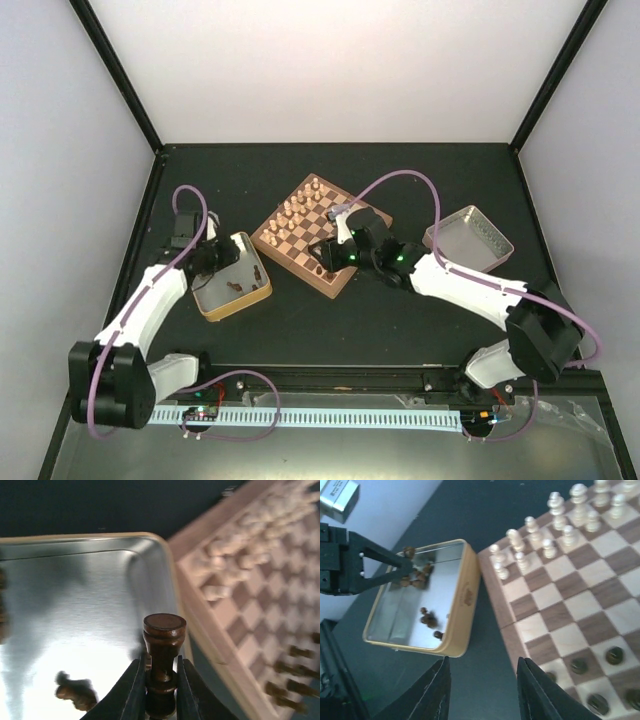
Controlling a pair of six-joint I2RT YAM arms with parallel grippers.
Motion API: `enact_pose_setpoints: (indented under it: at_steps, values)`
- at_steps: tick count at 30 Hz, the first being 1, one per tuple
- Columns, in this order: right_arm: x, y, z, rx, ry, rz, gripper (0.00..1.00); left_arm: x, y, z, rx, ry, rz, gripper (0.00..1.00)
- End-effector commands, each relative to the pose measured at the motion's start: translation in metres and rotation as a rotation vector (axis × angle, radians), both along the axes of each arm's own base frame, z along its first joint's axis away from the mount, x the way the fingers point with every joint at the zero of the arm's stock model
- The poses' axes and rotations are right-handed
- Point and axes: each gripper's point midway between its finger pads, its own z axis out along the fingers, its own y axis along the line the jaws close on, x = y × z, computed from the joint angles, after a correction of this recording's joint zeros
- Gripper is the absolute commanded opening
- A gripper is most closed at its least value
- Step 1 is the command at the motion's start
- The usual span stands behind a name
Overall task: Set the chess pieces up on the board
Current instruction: Pick up the chess piece from the storage box, then place the chess piece on the chessboard.
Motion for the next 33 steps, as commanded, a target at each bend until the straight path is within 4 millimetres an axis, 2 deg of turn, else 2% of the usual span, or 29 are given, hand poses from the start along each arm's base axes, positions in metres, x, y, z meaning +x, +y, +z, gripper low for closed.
enact_pose_setpoints:
  at_steps: [1,4,7,9,12,15,22,33]
  values:
    - [-0.005,0.03,0.029,0.142,-0.011,0.122,0.43,0.005,-0.051,0.046,-0.322,-0.178,-0.114,0.05]
    - [-0.004,0.041,0.044,0.228,0.012,0.127,0.53,0.001,-0.081,0.088,-0.485,-0.333,-0.253,0.06]
    - [-0.003,0.052,0.064,0.298,0.072,0.142,0.59,-0.012,-0.105,0.127,-0.517,-0.494,-0.448,0.07]
    - [-0.005,0.058,0.079,0.334,0.116,0.161,0.61,-0.023,-0.119,0.142,-0.508,-0.56,-0.565,0.06]
    - [-0.001,0.059,0.096,0.353,0.174,0.144,0.63,-0.033,-0.13,0.152,-0.509,-0.611,-0.664,0.06]
    - [-0.002,0.057,0.104,0.353,0.205,0.14,0.63,-0.041,-0.138,0.161,-0.518,-0.665,-0.741,0.06]
    - [-0.006,0.05,0.112,0.318,0.202,0.144,0.59,-0.056,-0.156,0.17,-0.536,-0.704,-0.862,0.05]
    - [-0.023,0.061,0.109,0.325,0.29,0.257,0.36,-0.062,-0.162,0.173,-0.536,-0.705,-0.892,0.06]
